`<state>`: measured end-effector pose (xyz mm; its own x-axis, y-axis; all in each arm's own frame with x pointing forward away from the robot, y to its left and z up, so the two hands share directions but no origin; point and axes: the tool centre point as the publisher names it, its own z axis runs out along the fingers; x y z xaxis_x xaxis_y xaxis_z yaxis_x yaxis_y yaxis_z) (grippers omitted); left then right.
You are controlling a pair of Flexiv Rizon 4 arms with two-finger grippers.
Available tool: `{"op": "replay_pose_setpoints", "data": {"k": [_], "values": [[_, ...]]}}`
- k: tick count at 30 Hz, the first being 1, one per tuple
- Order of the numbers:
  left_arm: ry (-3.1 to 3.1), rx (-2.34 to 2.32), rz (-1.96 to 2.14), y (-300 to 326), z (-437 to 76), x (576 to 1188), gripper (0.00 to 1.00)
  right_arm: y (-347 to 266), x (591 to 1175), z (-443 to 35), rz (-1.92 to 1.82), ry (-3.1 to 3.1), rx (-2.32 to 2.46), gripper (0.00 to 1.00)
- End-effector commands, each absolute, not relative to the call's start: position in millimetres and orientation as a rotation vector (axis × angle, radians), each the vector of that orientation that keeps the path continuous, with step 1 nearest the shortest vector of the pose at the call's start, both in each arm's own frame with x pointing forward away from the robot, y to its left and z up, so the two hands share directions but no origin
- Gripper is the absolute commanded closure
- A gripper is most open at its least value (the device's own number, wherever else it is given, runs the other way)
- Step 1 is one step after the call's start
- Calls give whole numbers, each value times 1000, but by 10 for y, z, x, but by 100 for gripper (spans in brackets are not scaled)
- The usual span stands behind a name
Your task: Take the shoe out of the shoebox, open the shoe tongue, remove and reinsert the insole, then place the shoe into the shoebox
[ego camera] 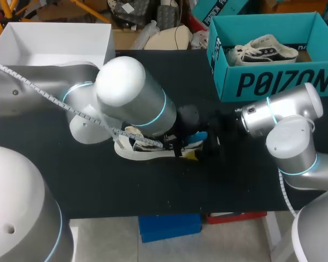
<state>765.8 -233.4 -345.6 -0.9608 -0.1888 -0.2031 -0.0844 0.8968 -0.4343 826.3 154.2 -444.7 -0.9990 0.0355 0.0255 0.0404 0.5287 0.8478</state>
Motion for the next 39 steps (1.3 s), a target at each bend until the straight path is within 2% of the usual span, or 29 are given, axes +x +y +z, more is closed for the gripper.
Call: {"op": "replay_pose_setpoints", "data": {"k": [1,10,20,39], "values": [[2814,-182,-797,-2147,-2928,7522,100,1524,8283,-4474,-1517,-2743,-69,100],[2802,-173,-1238,-2089,-1958,7294,100,1524,8283,-4474,-1517,-2743,-69,100],[2865,-132,-1927,-1951,-962,7163,100,1524,8283,-4474,-1517,-2743,-69,100],[2865,-132,-1927,-1951,-962,7163,100,1524,8283,-4474,-1517,-2743,-69,100]]}}
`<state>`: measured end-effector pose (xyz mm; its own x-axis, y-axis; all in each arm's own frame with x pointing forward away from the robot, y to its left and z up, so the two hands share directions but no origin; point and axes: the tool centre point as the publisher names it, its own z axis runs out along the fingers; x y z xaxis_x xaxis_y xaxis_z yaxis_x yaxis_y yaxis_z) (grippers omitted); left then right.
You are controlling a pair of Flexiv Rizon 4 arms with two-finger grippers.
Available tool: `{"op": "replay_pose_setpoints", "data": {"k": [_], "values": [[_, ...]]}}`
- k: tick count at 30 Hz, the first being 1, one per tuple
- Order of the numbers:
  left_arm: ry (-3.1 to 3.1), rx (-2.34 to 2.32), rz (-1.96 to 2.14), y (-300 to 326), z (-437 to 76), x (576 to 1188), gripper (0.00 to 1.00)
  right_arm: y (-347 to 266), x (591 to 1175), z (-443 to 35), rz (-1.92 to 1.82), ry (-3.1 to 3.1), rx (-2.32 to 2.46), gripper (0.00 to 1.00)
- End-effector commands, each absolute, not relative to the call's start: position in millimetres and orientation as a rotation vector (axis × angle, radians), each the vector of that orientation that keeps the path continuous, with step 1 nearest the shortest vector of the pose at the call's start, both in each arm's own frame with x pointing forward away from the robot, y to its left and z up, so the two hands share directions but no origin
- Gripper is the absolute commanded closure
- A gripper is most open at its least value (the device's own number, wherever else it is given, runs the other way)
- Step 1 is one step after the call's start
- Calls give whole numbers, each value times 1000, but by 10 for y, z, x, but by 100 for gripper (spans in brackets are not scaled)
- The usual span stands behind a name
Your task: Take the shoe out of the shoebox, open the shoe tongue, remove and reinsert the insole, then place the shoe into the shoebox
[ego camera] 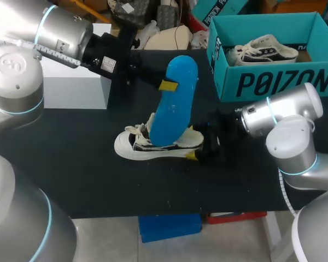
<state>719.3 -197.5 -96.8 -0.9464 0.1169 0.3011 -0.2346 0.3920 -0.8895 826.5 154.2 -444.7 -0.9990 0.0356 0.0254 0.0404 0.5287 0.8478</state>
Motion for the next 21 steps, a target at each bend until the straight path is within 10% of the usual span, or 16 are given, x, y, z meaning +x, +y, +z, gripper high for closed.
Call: {"op": "replay_pose_setpoints", "data": {"k": [1,21], "values": [[-2293,145,1592,-1924,-942,7133,100,1524,8283,-4474,-1517,-2743,-69,100],[-2061,315,1683,-1831,-216,6707,100,1524,8283,-4474,-1517,-2743,-69,100]]}}
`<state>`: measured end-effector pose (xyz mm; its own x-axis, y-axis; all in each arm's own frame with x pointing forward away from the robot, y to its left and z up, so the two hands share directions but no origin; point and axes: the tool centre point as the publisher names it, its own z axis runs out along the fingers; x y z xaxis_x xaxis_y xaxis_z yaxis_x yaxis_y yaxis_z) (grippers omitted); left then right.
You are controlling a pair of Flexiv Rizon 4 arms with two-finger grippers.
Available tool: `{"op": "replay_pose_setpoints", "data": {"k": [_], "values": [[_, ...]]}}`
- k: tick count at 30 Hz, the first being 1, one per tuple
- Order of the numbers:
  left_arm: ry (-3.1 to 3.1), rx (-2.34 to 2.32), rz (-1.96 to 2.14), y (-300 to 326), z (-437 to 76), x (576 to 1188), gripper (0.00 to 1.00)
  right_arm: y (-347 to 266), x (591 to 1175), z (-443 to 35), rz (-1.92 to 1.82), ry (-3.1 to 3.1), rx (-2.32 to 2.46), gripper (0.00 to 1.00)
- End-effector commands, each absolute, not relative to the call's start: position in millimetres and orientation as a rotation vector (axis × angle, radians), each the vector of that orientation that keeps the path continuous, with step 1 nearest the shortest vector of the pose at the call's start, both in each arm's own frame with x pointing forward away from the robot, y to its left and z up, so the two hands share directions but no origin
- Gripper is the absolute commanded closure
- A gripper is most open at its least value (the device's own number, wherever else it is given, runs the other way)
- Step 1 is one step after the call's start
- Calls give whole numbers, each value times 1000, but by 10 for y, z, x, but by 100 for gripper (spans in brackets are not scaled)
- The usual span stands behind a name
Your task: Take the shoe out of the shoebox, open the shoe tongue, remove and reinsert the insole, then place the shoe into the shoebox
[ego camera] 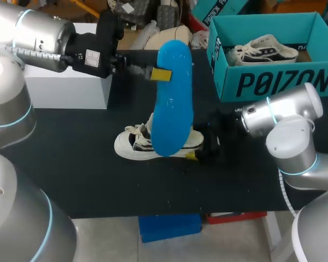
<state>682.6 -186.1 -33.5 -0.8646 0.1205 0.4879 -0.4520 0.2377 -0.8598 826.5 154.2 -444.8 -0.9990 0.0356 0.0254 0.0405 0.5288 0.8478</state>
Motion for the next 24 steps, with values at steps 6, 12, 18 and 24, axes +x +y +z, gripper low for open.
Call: {"op": "replay_pose_setpoints", "data": {"k": [6,12,18,24], "values": [[-2011,268,1707,-1834,70,6543,100,1524,8283,-4474,-1517,-2743,-69,100],[-1977,216,1754,-1822,273,6419,100,1524,8283,-4474,-1517,-2743,-69,100],[-1951,215,1770,-1820,294,6406,100,1524,8283,-4474,-1517,-2743,-69,100],[-1951,215,1770,-1820,294,6406,100,1507,8281,-4460,-1491,-2760,-87,48]]}}
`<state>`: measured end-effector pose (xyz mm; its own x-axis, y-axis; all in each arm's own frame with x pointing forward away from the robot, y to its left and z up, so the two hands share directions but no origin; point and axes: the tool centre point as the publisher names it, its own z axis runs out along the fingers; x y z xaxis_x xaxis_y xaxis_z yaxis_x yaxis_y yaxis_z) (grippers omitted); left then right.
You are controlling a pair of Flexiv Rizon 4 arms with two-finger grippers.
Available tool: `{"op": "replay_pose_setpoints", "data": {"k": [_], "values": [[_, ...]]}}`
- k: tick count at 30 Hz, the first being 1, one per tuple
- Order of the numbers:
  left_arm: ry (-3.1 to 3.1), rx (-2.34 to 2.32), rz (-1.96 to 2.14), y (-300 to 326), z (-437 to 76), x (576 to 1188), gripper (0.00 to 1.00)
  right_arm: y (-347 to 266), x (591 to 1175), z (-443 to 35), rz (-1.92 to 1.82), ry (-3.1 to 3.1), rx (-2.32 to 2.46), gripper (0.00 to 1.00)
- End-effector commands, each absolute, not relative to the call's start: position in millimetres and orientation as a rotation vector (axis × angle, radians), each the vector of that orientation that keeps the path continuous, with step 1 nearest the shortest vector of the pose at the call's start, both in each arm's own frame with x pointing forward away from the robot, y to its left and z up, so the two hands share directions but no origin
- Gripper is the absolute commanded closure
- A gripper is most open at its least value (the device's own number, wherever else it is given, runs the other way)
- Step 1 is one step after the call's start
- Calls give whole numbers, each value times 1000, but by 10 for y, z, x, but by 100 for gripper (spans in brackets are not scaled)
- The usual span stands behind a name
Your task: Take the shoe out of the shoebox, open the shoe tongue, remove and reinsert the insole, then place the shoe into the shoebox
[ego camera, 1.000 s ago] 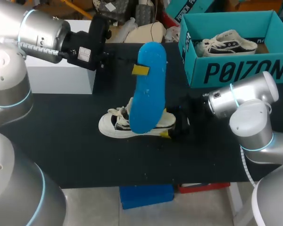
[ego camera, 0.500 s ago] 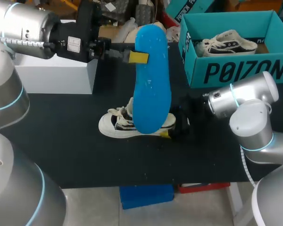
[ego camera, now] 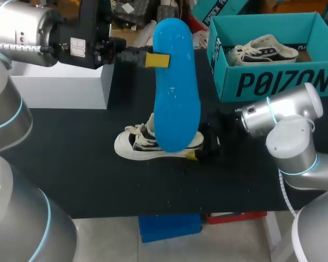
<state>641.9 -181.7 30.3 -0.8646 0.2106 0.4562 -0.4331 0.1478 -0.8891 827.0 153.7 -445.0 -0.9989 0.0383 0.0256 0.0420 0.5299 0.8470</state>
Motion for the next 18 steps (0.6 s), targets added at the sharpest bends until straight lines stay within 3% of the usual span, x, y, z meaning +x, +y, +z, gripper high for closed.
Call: {"op": "replay_pose_setpoints", "data": {"k": [1,18], "values": [[-1951,215,1770,-1820,294,6406,100,1501,8280,-4454,-1450,-2780,-99,0],[-1951,215,1770,-1820,294,6406,100,1281,8116,-4165,-806,-3083,-263,0]]}}
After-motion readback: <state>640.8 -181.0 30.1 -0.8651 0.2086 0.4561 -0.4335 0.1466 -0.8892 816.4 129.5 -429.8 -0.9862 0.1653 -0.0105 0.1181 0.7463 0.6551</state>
